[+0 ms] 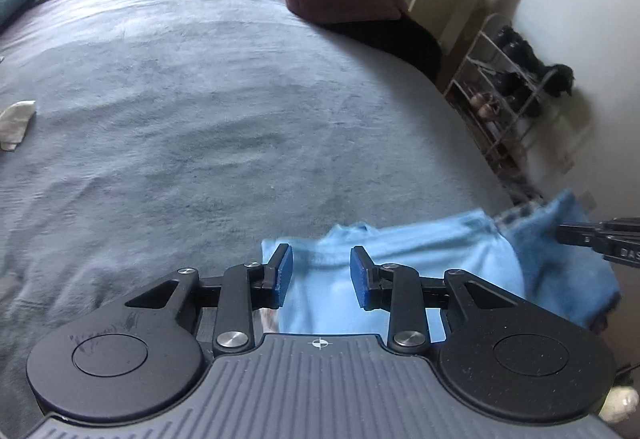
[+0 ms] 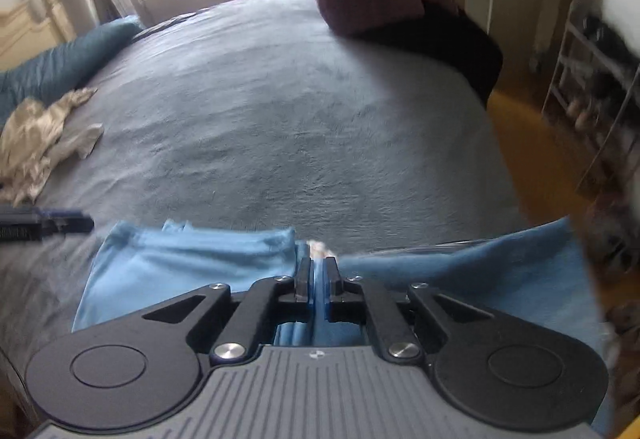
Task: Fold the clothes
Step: 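Carry the folded shirt with both grippers toward the stack of folded clothes, then lower the folded shirt onto the beige knit pile beside the jeans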
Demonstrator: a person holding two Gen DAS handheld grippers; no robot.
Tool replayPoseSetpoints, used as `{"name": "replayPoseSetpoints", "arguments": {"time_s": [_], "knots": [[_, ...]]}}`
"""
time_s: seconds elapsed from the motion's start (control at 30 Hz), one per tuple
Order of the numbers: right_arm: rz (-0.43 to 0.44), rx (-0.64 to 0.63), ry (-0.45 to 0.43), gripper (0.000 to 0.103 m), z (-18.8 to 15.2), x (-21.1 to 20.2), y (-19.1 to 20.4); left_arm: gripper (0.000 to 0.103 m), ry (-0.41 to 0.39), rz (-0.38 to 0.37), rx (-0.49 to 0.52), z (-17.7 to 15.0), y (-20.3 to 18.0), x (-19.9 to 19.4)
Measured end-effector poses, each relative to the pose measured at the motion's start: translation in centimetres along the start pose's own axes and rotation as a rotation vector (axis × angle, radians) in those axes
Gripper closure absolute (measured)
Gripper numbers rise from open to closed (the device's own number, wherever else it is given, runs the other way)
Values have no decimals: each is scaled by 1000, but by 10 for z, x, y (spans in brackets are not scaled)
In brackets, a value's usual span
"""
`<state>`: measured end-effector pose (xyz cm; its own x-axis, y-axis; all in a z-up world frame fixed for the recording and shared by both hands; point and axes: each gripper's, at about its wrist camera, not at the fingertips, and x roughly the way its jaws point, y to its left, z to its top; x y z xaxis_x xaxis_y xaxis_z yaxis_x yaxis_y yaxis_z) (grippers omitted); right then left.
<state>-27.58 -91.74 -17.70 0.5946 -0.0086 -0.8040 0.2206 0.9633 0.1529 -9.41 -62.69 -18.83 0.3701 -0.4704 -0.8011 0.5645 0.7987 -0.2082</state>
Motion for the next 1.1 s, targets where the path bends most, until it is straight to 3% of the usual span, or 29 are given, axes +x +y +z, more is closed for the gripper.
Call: {"name": "replayPoseSetpoints", "arguments": {"time_s": [0.13, 0.33, 0.43, 0.53, 0.67, 0.8, 0.97, 1.1], "knots": [[25, -33, 60, 97, -24, -27, 23, 70, 58, -23, 38, -27, -6, -21], [143, -5, 119, 97, -80, -36, 79, 70, 146, -40, 145, -84, -17, -39], [31, -46, 214, 97, -104, -16, 91, 70, 199, -14, 131, -110, -9, -42], [-74, -18, 245, 97, -110, -23, 93, 70, 213, 17, 87, -128, 3, -49], [31, -24, 170, 97, -106, -55, 123, 70, 209, 59, 1, -150, 22, -63], [140, -172, 133, 97, -113, -58, 180, 70, 205, 100, -86, -172, 40, -76], [166, -307, 204, 97, -142, -27, 227, 70, 189, 118, -171, -195, 57, -94], [177, -391, 199, 98, -142, -47, 243, 70, 151, 135, -181, -202, 63, -106]]}}
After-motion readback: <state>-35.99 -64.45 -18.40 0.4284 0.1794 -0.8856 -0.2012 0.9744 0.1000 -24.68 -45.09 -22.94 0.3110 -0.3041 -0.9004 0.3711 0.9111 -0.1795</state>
